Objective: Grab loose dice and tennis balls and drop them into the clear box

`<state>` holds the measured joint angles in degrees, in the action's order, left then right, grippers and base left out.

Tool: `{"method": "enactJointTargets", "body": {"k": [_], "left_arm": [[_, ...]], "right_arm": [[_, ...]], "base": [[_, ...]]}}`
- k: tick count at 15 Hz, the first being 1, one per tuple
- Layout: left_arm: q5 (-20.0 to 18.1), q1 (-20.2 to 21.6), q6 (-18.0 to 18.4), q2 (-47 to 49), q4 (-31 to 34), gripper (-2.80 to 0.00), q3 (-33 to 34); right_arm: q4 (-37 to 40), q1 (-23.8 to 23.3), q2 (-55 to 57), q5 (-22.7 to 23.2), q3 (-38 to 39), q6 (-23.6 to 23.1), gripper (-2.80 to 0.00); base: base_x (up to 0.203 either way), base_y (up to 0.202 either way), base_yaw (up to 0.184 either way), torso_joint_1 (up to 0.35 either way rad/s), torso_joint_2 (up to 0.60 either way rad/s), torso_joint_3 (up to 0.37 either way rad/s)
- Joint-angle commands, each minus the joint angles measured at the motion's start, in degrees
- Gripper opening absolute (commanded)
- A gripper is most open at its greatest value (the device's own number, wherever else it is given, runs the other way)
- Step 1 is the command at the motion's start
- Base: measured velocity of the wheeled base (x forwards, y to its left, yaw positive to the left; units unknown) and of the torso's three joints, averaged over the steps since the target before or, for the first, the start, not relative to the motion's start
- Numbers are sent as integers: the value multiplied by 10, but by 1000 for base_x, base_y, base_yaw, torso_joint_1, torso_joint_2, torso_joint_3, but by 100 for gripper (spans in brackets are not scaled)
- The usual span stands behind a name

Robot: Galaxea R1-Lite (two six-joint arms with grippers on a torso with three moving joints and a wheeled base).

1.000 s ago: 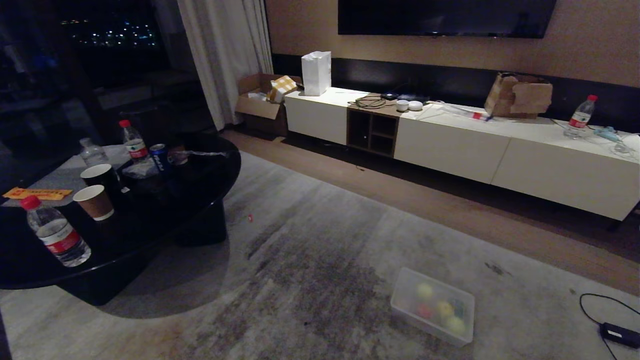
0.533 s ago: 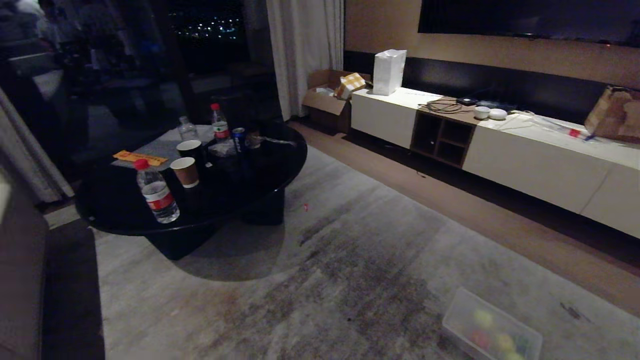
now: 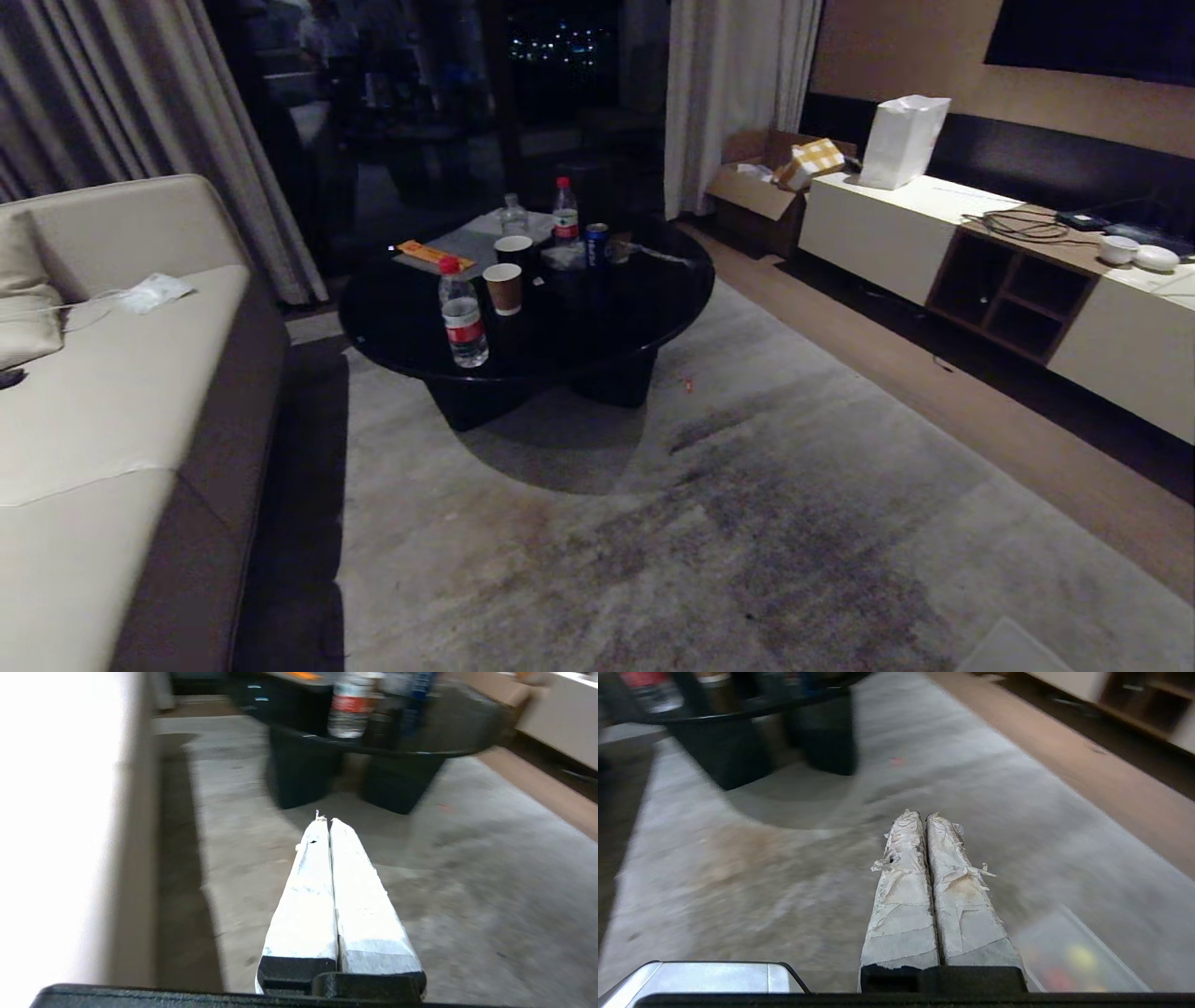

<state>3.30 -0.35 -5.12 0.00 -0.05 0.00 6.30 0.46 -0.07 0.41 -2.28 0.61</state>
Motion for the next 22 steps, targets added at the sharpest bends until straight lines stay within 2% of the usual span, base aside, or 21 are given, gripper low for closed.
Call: {"method": "enactJointTargets", "body": {"k": [1,10,17,22], "left_arm": [[0,0,-1,1,0,-280,1],[1,0,-2,1,0,-280,1],[1,0,-5,1,-1,-280,1],[2,0,-6,1,-1,-280,1]], "right_arm": [[0,1,1,0,0,0,-280],[0,0,1,1,0,0,-280],[0,0,1,1,0,0,-280],[0,0,1,1,0,0,-280]], "base": [[1,-9,162,-2,1,1],[-1,-6,145,4,3,4],[0,0,0,0,0,0],[-161,0,0,2,4,-1]]}}
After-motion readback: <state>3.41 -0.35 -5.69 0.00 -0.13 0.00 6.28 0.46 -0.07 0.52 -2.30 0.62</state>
